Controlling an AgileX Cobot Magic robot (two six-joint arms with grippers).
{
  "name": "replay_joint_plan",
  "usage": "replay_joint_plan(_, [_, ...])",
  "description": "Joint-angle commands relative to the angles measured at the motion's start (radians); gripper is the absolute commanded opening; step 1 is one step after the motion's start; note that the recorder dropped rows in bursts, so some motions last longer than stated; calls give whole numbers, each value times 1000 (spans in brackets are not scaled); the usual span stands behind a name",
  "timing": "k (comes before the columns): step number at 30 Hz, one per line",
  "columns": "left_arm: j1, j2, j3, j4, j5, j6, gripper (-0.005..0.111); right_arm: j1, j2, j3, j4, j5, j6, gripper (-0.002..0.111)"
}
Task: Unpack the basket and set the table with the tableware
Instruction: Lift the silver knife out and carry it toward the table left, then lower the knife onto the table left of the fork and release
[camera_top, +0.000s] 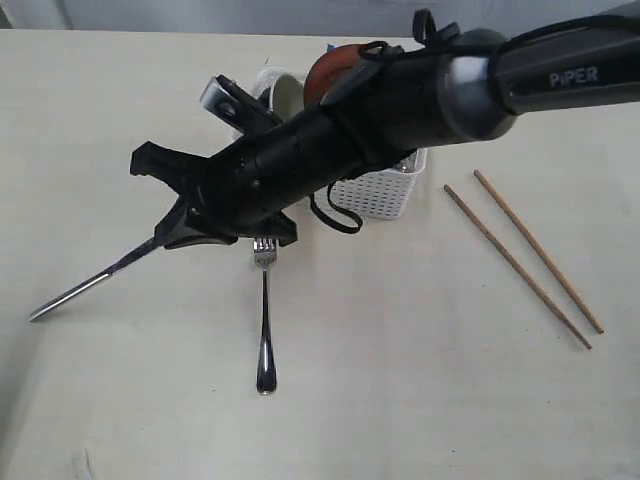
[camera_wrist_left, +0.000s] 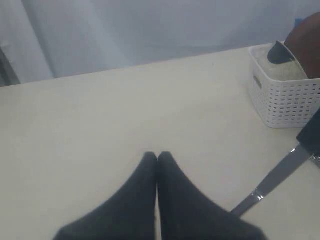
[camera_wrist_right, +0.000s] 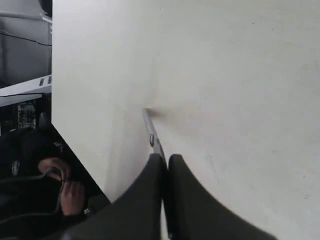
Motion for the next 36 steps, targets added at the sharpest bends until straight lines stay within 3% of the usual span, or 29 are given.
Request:
replay_joint_plan(1, [2, -3, 2, -1, -4, 0, 0, -1, 40, 5, -34, -70, -19, 0])
replay_joint_plan(3, [2, -3, 2, -1, -4, 0, 0, -1, 42, 5, -43, -70, -19, 3])
replay_joint_plan(5, [2, -3, 2, -1, -4, 0, 0, -1, 42, 5, -46, -70, -19, 22])
replay_joint_plan(8, [2, -3, 2, -1, -4, 0, 0, -1, 42, 5, -53, -70, -21, 41])
replay_joint_plan(21, [2, -3, 2, -1, -4, 0, 0, -13, 15, 3, -74, -70, -67, 42])
replay_joint_plan(30, [2, -3, 2, -1, -4, 0, 0, -74, -63, 3, -312, -66, 69, 42])
replay_joint_plan(36, [2, -3, 2, -1, -4, 0, 0, -74, -116, 3, -356, -36, 38, 40])
